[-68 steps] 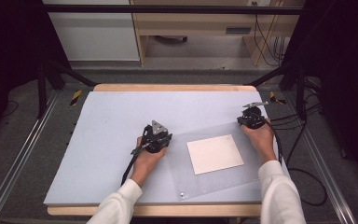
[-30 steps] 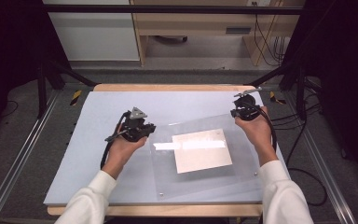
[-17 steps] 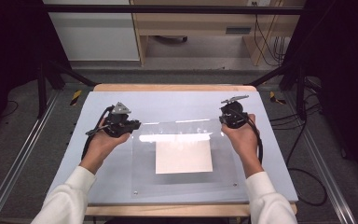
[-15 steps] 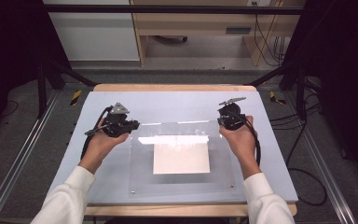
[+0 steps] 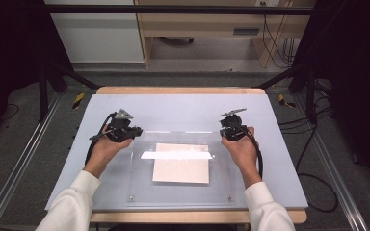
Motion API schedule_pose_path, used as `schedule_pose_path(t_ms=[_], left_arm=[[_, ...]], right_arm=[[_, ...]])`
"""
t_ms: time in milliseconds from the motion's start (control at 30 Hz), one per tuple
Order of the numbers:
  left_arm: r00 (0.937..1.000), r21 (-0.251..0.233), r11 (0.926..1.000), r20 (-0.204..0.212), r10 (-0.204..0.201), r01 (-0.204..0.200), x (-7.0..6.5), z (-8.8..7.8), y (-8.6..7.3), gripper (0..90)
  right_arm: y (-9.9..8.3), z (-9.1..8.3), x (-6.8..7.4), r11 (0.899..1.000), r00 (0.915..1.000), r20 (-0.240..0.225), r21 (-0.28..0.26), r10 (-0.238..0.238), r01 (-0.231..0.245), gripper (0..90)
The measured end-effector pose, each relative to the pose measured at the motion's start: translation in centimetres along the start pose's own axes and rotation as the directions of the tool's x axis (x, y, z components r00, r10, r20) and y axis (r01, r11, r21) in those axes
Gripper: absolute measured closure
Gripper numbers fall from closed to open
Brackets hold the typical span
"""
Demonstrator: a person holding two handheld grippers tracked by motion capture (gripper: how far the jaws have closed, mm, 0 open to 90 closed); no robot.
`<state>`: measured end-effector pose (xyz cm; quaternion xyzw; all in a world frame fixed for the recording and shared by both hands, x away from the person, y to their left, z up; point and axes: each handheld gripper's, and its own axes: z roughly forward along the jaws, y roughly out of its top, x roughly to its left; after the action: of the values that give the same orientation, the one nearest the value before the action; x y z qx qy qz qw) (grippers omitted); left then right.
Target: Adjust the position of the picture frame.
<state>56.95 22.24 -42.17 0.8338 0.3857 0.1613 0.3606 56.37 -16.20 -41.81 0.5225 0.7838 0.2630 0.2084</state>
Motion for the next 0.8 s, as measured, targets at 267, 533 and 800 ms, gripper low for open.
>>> schedule_pose_path(t_ms=[267, 533, 800], left_arm=[[0.9995, 0.006, 0.9995, -0.001, -0.032, 0.032, 0.6, 1.4, -1.4, 82.6], [0.9987, 0.020, 0.9991, -0.037, -0.036, 0.037, 0.3, 2.1, -1.8, 83.7], [0.9974, 0.017, 0.9986, -0.052, -0.049, 0.050, 0.2, 2.6, -1.9, 84.0]], right_arm=[[-0.5, 1.7, 0.1, 1.000, 0.9998, -0.018, 0.004, -0.010, 0.010, 85.4], [-1.2, 2.5, -0.1, 1.000, 0.9995, -0.032, -0.021, -0.003, 0.003, 85.4], [-1.6, 2.8, -0.3, 0.999, 0.9993, -0.038, -0.035, 0.005, -0.006, 85.3]])
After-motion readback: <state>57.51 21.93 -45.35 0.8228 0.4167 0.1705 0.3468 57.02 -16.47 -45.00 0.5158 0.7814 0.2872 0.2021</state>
